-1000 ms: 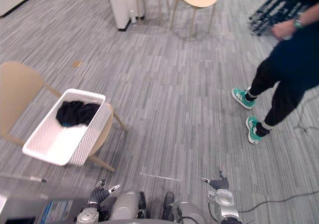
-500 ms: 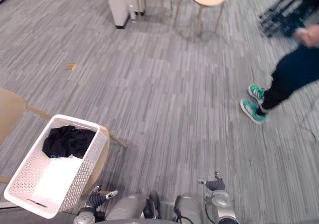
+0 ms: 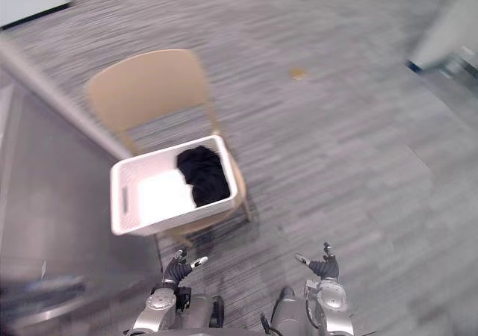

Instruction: Pick up the laundry basket with both hands and put the clothes into the washing machine.

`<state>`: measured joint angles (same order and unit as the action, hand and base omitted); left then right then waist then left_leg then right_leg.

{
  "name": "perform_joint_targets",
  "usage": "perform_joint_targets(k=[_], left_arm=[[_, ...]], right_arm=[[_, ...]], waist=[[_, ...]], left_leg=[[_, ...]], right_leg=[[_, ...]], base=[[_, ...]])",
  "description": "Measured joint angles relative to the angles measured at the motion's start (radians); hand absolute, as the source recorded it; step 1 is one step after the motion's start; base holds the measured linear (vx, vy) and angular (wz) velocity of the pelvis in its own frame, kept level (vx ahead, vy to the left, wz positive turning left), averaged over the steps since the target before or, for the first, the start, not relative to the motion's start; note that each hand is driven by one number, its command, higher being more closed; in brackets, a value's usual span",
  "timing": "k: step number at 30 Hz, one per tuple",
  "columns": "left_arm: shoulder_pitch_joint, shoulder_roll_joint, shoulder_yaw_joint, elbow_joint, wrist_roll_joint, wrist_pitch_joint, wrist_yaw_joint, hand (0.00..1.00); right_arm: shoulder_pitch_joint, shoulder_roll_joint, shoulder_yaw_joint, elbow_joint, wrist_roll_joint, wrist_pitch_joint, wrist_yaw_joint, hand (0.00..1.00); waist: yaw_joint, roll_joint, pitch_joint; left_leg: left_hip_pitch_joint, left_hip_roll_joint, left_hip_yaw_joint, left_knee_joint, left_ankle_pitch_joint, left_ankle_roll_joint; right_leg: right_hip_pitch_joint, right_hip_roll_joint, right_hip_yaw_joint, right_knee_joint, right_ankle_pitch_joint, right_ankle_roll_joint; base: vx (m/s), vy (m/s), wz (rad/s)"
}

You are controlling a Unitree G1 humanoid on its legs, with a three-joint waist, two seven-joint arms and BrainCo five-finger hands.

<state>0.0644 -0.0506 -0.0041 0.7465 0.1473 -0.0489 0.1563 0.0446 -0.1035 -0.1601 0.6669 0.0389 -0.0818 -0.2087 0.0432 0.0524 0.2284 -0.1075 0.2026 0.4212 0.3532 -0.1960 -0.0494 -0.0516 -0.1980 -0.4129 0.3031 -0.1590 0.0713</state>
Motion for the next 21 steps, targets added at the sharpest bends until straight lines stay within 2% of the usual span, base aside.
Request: perform_joint_targets(k=[1, 3, 6, 8, 9, 10, 11, 12, 13, 14, 15, 16, 17, 18, 19, 20, 21], left_arm=[[0.004, 0.015, -0.007, 0.001, 0.001, 0.001, 0.000, 0.00], [0.025, 0.056, -0.016, 0.007, 0.001, 0.003, 0.000, 0.00], [0.033, 0.083, -0.031, 0.009, 0.001, 0.003, -0.001, 0.00], [0.038, 0.100, -0.031, 0.018, 0.001, 0.002, -0.001, 0.00], [0.047, 0.096, -0.034, 0.026, 0.000, 0.002, -0.001, 0.00], [0.048, 0.095, -0.034, 0.027, 0.000, 0.002, -0.001, 0.00], [0.050, 0.103, -0.037, 0.027, 0.000, 0.001, -0.002, 0.00], [0.051, 0.114, -0.037, 0.028, 0.000, 0.001, 0.000, 0.00], [0.052, 0.122, -0.037, 0.028, 0.000, 0.001, 0.001, 0.00], [0.056, 0.136, -0.036, 0.030, 0.000, 0.001, 0.002, 0.00], [0.055, 0.155, -0.033, 0.032, 0.000, 0.002, 0.004, 0.00], [0.055, 0.156, -0.032, 0.032, 0.000, 0.002, 0.005, 0.00], [0.055, 0.160, -0.032, 0.032, -0.001, 0.001, 0.014, 0.00], [0.056, 0.165, -0.032, 0.034, 0.000, 0.001, 0.022, 0.00], [0.055, 0.171, -0.032, 0.037, 0.000, 0.001, 0.023, 0.00], [0.045, 0.168, -0.026, 0.057, 0.001, 0.003, 0.026, 0.00], [0.047, 0.159, -0.027, 0.059, 0.001, 0.002, 0.026, 0.00]], right_arm=[[-0.028, -0.005, -0.005, 0.031, 0.000, -0.001, -0.004, 0.00], [-0.044, 0.013, -0.010, 0.072, -0.001, 0.003, -0.005, 0.00], [-0.039, 0.018, -0.013, 0.096, -0.002, 0.004, -0.004, 0.00], [-0.046, 0.016, -0.033, 0.103, -0.018, 0.006, -0.005, 0.00], [-0.045, 0.006, -0.038, 0.103, -0.031, 0.012, -0.006, 0.00], [-0.046, 0.003, -0.039, 0.102, -0.033, 0.014, -0.006, 0.00], [-0.049, -0.002, -0.038, 0.097, -0.046, 0.019, -0.007, 0.00], [-0.045, 0.000, -0.033, 0.079, -0.052, 0.020, -0.008, 0.00], [-0.037, 0.004, -0.029, 0.066, -0.053, 0.020, -0.008, 0.00], [-0.027, 0.013, -0.021, 0.031, -0.060, 0.020, -0.010, 0.00], [-0.011, 0.016, -0.012, -0.017, -0.072, 0.019, -0.013, 0.00], [-0.006, 0.015, -0.009, -0.035, -0.076, 0.018, -0.014, 0.00], [0.003, 0.013, -0.010, -0.065, -0.091, 0.018, -0.018, 0.00], [0.014, 0.013, -0.010, -0.095, -0.097, 0.019, -0.034, 0.00], [0.024, 0.014, -0.010, -0.114, -0.103, 0.018, -0.042, 0.00], [0.028, 0.003, -0.012, -0.146, -0.111, 0.019, -0.049, 0.00], [0.029, -0.007, -0.011, -0.162, -0.113, 0.019, -0.050, 0.00]], waist=[[0.004, -0.005, -0.003], [0.009, -0.025, -0.007], [0.026, -0.028, -0.009], [0.025, -0.030, -0.008], [0.015, -0.042, -0.002], [0.012, -0.040, -0.002], [-0.002, -0.038, -0.002], [-0.011, -0.047, 0.003], [-0.018, -0.052, 0.005], [-0.028, -0.062, 0.004], [-0.033, -0.066, 0.006], [-0.035, -0.070, 0.006], [-0.035, -0.076, 0.002], [-0.045, -0.082, -0.001], [-0.053, -0.097, -0.010], [-0.064, -0.095, -0.010], [-0.066, -0.081, -0.016]], left_leg=[[-0.017, -0.009, 0.028, -0.022, 0.005, 0.006], [-0.036, -0.037, 0.008, -0.024, 0.022, 0.025], [-0.030, -0.077, -0.028, -0.034, 0.031, 0.039], [-0.020, -0.117, -0.044, -0.062, 0.038, 0.049], [0.003, -0.147, -0.059, -0.082, 0.025, 0.064], [0.008, -0.152, -0.063, -0.087, 0.013, 0.070], [0.028, -0.171, -0.078, -0.094, -0.007, 0.081], [0.050, -0.186, -0.099, -0.092, -0.024, 0.095], [0.055, -0.188, -0.107, -0.091, -0.029, 0.095], [0.060, -0.188, -0.127, -0.092, -0.031, 0.096], [0.060, -0.188, -0.146, -0.097, -0.031, 0.097], [0.062, -0.188, -0.152, -0.100, -0.031, 0.097], [0.062, -0.189, -0.170, -0.103, -0.022, 0.087], [0.055, -0.197, -0.183, -0.101, -0.015, 0.083], [0.048, -0.210, -0.198, -0.094, -0.014, 0.080], [0.041, -0.221, -0.229, -0.080, -0.015, 0.078], [0.034, -0.214, -0.234, -0.079, -0.013, 0.075]], right_leg=[[0.012, -0.011, -0.047, -0.027, 0.002, 0.004], [0.059, -0.027, -0.118, -0.076, 0.019, 0.030], [0.100, -0.049, -0.155, -0.100, 0.029, 0.046], [0.097, -0.090, -0.176, -0.051, 0.019, 0.062], [0.084, -0.141, -0.180, 0.054, 0.003, 0.083], [0.075, -0.151, -0.175, 0.089, 0.000, 0.079], [0.016, -0.204, -0.106, 0.254, 0.002, 0.055], [-0.067, -0.223, 0.023, 0.412, 0.031, -0.006], [-0.102, -0.206, 0.096, 0.460, 0.021, -0.013], [-0.149, -0.151, 0.205, 0.497, -0.031, 0.011], [-0.187, -0.098, 0.281, 0.480, -0.070, 0.022], [-0.201, -0.072, 0.306, 0.452, -0.082, 0.026], [-0.209, -0.013, 0.363, 0.346, -0.089, 0.038], [-0.193, 0.027, 0.418, 0.208, -0.075, 0.045], [-0.189, 0.027, 0.425, 0.143, -0.048, 0.045], [-0.181, 0.023, 0.423, 0.110, 0.002, 0.038], [-0.175, 0.030, 0.414, 0.093, 0.009, 0.038]], base=[[0.03, 0.095, 1.16], [0.04, 0.130, 1.02], [0.03, 0.112, 0.54], [-0.01, 0.132, 0.50], [-0.02, 0.135, 0.44], [-0.04, 0.165, 0.48], [-0.03, 0.114, 0.34], [-0.03, 0.131, 0.35], [0.00, 0.095, 0.40], [0.03, 0.079, 0.47], [0.05, 0.033, 0.45], [0.08, 0.011, 0.41], [0.10, -0.017, 0.51], [0.11, -0.032, 0.63], [0.15, -0.087, 0.92], [0.16, -0.093, 0.73], [0.21, -0.091, 0.42]])
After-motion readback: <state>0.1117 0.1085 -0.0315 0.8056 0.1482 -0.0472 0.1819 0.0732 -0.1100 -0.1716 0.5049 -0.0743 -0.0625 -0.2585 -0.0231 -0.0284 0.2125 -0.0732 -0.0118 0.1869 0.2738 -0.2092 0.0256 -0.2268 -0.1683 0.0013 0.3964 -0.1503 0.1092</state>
